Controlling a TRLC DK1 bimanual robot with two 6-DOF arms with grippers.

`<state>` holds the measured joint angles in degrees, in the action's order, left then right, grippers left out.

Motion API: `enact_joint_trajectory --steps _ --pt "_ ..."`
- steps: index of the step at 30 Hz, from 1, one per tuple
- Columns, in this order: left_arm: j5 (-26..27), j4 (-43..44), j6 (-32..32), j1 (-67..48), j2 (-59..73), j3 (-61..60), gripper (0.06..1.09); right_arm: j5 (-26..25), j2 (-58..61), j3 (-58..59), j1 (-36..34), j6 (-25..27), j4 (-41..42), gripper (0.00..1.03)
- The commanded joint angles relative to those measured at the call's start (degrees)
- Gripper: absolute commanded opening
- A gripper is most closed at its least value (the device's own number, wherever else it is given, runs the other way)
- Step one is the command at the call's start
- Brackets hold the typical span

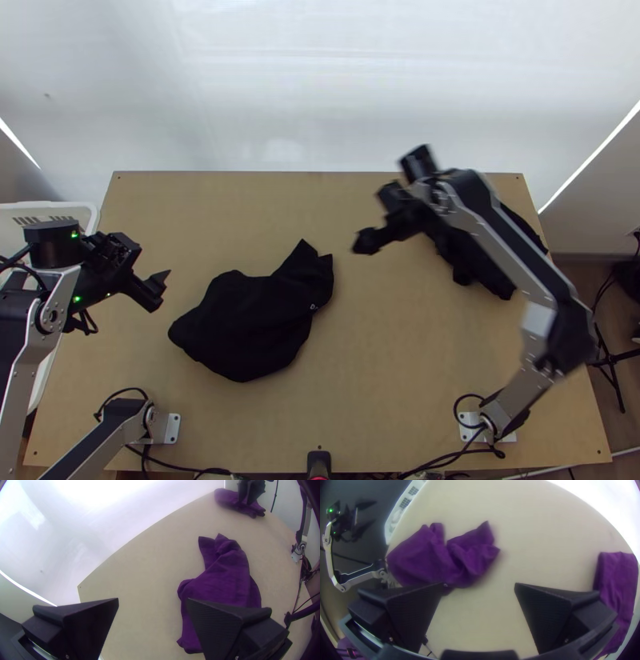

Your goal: Fold the t-shirt

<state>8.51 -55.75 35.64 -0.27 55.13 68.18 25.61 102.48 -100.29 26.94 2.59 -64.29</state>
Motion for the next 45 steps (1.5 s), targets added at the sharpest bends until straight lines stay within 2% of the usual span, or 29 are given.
enact_joint_trajectory --steps 1,10,17,22,24,27,29,31,32,33,34,35,36,41,45 --pt "-2.10 0.73 -0.57 1.42 -0.47 0.72 1.04 2.87 12.31 -13.97 10.41 1.45 -3.65 0.98" --pt "-3.42 4.77 -1.01 3.35 -2.84 -2.44 1.04 6.56 24.88 -30.40 16.83 0.22 -6.81 0.98" --pt "-3.42 10.75 -2.33 3.00 -5.39 -9.21 1.04 3.57 30.06 -31.28 22.10 1.01 -6.99 0.98" --pt "-3.42 12.77 -3.12 2.65 -6.44 -11.67 1.04 2.96 32.96 -31.28 22.37 2.42 -7.43 0.95" --pt "-3.50 12.77 -2.94 2.73 -6.71 -12.02 1.04 2.87 33.40 -31.72 22.19 2.42 -7.25 0.90" --pt "-3.50 12.86 -2.15 3.26 -7.15 -12.37 1.04 2.87 33.49 -31.90 21.75 2.42 -6.90 0.90" --pt "-3.50 12.86 -1.54 3.35 -7.15 -12.72 1.04 2.87 33.75 -31.81 21.40 2.33 -6.90 0.82" --pt "-3.50 13.21 -1.18 3.35 -7.06 -12.90 1.04 2.87 33.84 -31.37 21.40 2.42 -6.99 0.80" --pt "-3.50 13.56 -1.10 3.26 -6.97 -12.99 1.04 2.87 33.93 -31.28 21.40 2.42 -6.99 0.70" --pt "-3.50 13.91 -1.10 3.17 -6.79 -12.99 1.04 2.87 33.93 -31.02 21.31 2.60 -7.16 0.55" --pt "-3.42 14.17 -0.75 3.09 -6.62 -12.81 1.04 2.87 33.93 -30.84 21.31 3.65 -7.43 0.30" --pt "-3.42 14.35 -0.48 3.09 -6.44 -12.72 1.04 2.87 33.84 -30.67 21.31 4.18 -7.69 0.10" --pt "-3.42 14.61 -0.48 2.91 -6.27 -12.55 1.04 2.87 33.67 -30.40 20.96 4.62 -8.31 0.03" --pt "-3.50 14.96 -0.48 2.73 -5.30 -11.84 1.04 2.87 29.71 -28.29 20.08 8.75 -15.51 0.03" --pt "-3.50 15.76 -0.22 2.82 -5.04 -12.02 1.04 3.31 21.27 -21.26 19.20 10.33 -16.39 0.03"
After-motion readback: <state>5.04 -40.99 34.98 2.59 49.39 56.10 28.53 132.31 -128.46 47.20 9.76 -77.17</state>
